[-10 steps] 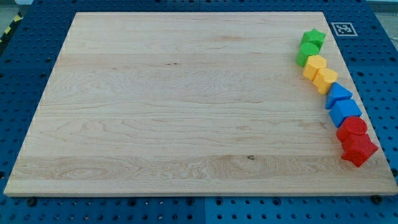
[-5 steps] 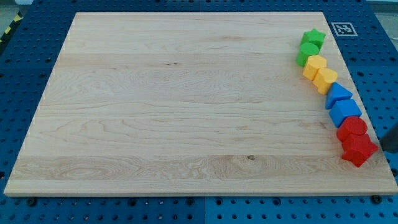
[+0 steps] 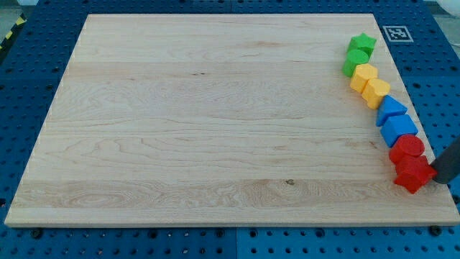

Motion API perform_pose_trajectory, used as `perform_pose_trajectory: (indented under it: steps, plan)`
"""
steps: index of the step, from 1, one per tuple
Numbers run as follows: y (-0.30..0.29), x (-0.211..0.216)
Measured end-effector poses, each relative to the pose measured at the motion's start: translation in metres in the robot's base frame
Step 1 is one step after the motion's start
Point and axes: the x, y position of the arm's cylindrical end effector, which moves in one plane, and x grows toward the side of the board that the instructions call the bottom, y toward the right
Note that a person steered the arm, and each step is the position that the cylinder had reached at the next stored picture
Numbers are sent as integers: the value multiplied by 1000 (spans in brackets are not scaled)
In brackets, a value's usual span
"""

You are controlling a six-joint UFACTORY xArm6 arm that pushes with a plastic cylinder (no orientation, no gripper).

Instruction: Separate the red star from red circle

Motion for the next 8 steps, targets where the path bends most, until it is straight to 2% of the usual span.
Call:
perform_pose_trajectory:
  steps: [6, 8]
  plan:
    - [-20, 0]
    - [-54, 6]
